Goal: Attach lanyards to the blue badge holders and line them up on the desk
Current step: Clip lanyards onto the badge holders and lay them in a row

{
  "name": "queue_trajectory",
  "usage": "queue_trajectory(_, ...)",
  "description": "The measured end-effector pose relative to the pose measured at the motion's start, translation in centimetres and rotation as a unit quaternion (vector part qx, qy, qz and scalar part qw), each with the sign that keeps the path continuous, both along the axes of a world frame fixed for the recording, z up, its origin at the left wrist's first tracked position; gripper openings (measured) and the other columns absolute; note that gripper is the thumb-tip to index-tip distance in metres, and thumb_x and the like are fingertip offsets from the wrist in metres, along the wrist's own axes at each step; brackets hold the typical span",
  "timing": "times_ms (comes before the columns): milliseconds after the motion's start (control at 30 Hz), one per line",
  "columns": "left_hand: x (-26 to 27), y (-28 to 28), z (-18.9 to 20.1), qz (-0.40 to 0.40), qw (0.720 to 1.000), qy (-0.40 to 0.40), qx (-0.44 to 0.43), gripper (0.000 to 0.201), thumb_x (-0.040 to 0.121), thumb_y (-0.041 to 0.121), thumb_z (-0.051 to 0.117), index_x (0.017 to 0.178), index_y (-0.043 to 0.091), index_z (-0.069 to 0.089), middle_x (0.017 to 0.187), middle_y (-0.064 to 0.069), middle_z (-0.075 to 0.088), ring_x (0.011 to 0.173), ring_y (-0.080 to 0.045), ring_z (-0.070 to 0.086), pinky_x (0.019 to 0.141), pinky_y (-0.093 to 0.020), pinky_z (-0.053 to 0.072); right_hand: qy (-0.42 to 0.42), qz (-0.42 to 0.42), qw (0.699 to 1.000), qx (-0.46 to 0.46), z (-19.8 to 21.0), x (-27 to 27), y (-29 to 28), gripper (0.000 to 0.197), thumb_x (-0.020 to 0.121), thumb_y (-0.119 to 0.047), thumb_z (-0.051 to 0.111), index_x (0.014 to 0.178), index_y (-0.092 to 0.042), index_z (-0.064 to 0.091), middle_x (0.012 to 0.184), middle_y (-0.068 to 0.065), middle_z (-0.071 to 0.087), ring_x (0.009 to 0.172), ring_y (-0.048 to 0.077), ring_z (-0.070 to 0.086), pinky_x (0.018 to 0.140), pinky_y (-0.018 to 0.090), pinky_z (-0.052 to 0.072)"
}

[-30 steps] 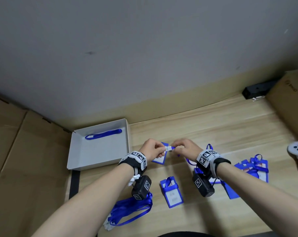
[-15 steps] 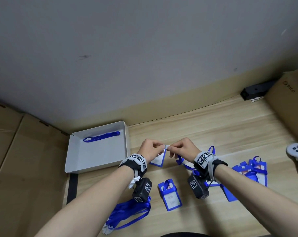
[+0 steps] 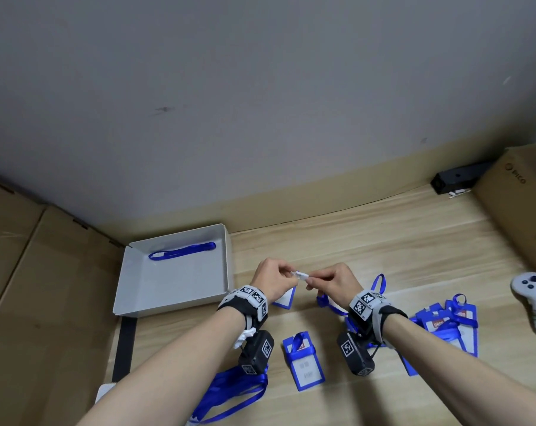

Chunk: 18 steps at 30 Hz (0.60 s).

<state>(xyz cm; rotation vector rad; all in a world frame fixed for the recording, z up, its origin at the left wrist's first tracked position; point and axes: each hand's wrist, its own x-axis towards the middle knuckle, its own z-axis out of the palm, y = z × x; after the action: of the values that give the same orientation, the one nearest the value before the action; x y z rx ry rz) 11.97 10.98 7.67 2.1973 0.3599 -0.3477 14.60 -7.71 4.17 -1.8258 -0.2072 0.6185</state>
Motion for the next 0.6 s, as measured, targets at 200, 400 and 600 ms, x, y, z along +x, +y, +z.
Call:
queue_trajectory(200,-0.6,0.1,-1.5,-0.019,1.000,0.013,-0.021,0.024,0.080,0.013,0.065,0.100,0.014,0.077,0.082,0.001,0.071,0.071,-0.005,0.057,0.070,-0.016,0.045,0.001,0.004,1.000,-0.011,-1.2,-0.4,-0.3,0.013,0.084,-0.029,0.071,0.079,-0.020,0.079,0.071,0.004,0.073,0.058,0.010,0.057,0.059,0.028,0.046)
queue_trajectory(400,-1.2,0.9,-3.6,-0.037,0.996,0.086,0.007,0.034,0.081,0.010,0.063,0.114,0.010,0.072,0.094,0.002,0.072,0.084,-0.007,0.063,0.085,-0.019,0.049,0.020,-0.022,0.998,-0.064,-3.6,0.5,-0.7,0.013,0.084,-0.021,0.073,0.071,-0.017,0.077,0.061,0.000,0.069,0.051,0.004,0.054,0.054,0.022,0.044)
queue_trajectory(600,-0.6,3.2,-7.3,-0.021,0.981,0.150,0.119,0.037,0.078,0.018,0.068,0.115,0.012,0.066,0.119,-0.007,0.063,0.108,-0.024,0.062,0.092,-0.029,0.048,0.076,-0.077,0.988,-0.107,-7.3,2.1,-1.7,0.006,0.081,-0.020,0.075,0.076,-0.017,0.076,0.072,0.007,0.074,0.069,0.021,0.069,0.067,0.040,0.060)
